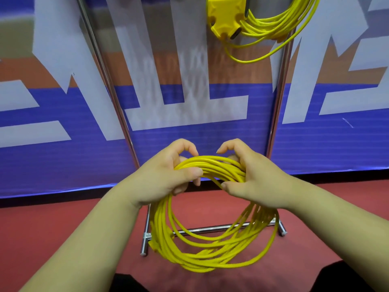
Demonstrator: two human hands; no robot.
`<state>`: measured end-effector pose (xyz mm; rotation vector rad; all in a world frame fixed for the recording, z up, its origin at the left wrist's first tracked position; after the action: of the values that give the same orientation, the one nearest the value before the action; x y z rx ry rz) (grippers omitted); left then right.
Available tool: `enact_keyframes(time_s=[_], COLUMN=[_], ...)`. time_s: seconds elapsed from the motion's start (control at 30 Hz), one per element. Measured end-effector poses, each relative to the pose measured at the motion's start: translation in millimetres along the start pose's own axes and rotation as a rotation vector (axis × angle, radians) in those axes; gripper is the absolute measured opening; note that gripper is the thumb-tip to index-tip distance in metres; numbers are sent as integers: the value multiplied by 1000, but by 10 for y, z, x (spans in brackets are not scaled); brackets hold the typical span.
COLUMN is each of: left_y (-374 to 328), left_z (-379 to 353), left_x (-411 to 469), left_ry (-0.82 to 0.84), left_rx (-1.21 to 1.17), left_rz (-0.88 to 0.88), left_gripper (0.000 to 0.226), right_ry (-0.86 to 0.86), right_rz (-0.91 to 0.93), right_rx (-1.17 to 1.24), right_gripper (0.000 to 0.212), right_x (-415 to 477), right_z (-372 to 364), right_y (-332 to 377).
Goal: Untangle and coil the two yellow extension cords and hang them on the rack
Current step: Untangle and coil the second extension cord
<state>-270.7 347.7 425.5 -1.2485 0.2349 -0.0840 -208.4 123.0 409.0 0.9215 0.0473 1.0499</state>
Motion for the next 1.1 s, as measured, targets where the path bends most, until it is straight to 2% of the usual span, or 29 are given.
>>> enact_keyframes(time_s=[0.13,0.23,0.33,0.47,0.6,0.67,0.8,0.93,1.1], left_y=[11,15,18,29,142,255,321,201,123], left_z=[-32,-43,-38,12,117,145,156,137,160], left_x=[54,82,94,104,108,122,203,189,100], left_ry=[9,-2,-7,17,127,129,-18,-159,-239], left_rx=[-2,0,4,8,58,100,59,-66,-33], left_rz=[-17,-22,-21,-4,72,109,60,-79,-156], left_gripper=[35,36,37,41,59,67,70,79,52], right_ry=[16,86,108,21,-78,-172,-327,-301,-238], right_rz=[-43,-83,-96,-93,-86,-75,-88,-139,-216], right_rx=[66,118,304,377,431,446,447,337,384], right_gripper=[71,66,53,38,42,43,43,40,39], right_x=[0,-9,-8,10,36,31,1,-7,-30], right_z=[9,-14,-80,-83,12,100,260,202,-27], right_y=[-114,-175,-213,-216,-204,-218,-297,-420,-520])
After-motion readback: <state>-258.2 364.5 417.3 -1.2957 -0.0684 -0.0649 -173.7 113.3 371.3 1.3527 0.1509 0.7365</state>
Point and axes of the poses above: each hand's wrist, its own x-axis towards the middle knuckle, its own z-axis out of the back of the hand, y = z × x, the point moved 1 cm from there along x, towards the middle knuckle, and after that the axes turned 12 degrees about z, right-handed, at the moved point
